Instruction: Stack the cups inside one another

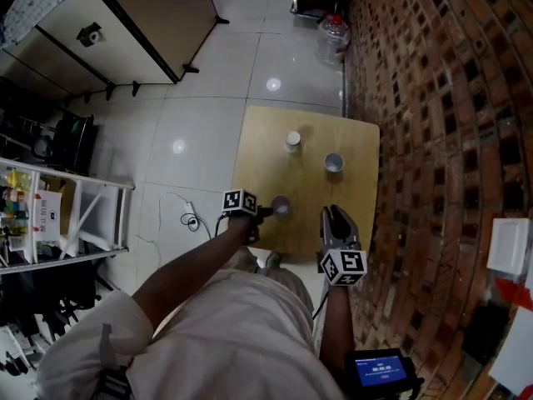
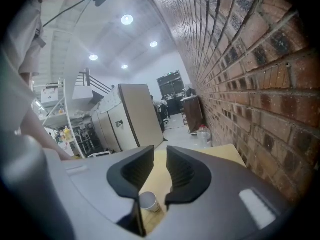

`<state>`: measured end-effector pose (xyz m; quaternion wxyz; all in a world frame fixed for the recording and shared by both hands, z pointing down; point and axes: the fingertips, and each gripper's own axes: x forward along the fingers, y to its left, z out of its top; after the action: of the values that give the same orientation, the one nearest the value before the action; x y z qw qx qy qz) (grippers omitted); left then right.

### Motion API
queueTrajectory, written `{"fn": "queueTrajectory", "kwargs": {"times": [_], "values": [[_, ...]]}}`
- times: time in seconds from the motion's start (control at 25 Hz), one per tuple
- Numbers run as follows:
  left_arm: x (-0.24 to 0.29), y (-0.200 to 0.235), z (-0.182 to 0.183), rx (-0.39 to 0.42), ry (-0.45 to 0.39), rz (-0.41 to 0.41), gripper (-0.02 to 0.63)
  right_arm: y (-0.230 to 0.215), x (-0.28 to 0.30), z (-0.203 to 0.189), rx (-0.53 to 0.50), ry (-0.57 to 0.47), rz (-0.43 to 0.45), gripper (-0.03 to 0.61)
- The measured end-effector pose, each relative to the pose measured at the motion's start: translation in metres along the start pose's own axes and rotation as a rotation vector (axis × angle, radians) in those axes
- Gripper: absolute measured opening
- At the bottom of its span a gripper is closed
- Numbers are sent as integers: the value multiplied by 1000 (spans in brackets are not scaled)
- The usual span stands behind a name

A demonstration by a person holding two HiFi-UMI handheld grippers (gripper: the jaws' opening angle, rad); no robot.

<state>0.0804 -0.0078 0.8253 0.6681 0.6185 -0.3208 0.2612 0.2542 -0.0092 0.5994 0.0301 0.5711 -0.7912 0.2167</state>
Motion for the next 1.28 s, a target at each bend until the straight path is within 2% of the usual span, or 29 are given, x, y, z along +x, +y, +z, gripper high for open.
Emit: {"fn": "queueTrajectory", "kwargs": {"times": [0.08,0.16,0.32,0.44,0.56,0.68,0.84,0.92,1.08,1.28], "values": [[-24,-10,8,69,-67,18,139,3,-3,12,17,-43,25,86],[-55,-29,24,179,-178,31,103,5,-5,25,30,-82,49,118],[-117,-78,59,494,-412,48,54,7,-11,50,16,-135,68,140],[-156,-124,77,722,-548,40,52,11,-11,77,-42,-159,86,146],[-187,-162,83,904,-647,70,49,18,-11,103,-91,-189,106,149],[-198,-183,76,1026,-704,90,46,24,-24,122,-128,-202,98,150],[-213,-199,67,1149,-774,149,47,34,-42,144,-147,-238,107,158],[-219,-200,64,1181,-802,182,48,37,-52,152,-135,-260,112,161],[-218,-187,57,1156,-788,197,46,33,-68,144,-137,-263,87,164],[-209,-160,53,1105,-724,203,51,13,-72,97,-95,-174,42,164]]}}
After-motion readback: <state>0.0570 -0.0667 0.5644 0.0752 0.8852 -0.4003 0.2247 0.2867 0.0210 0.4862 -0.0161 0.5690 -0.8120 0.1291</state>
